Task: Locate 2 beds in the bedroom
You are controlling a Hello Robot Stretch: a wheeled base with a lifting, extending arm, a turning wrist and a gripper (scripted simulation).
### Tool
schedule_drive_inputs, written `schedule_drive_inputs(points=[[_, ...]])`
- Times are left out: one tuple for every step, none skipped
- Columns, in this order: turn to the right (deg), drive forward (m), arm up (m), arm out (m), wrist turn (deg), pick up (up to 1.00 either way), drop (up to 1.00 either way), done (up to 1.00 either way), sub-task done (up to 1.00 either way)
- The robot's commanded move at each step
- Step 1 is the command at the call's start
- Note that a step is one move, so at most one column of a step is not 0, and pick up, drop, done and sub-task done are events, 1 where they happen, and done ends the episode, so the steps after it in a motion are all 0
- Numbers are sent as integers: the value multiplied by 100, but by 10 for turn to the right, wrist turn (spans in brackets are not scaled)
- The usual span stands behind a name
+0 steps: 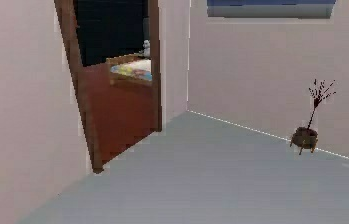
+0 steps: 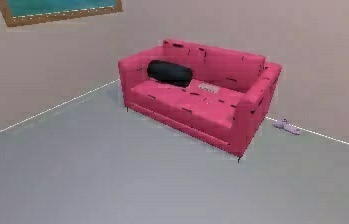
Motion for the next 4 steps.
schedule_drive_inputs(points=[[0,100,0,0,0,0,0,0,0],[0,55,0,0,0,0,0,0,0],[-300,0,0,0,0,0,0,0,0],[0,70,0,0,0,0,0,0,0]])
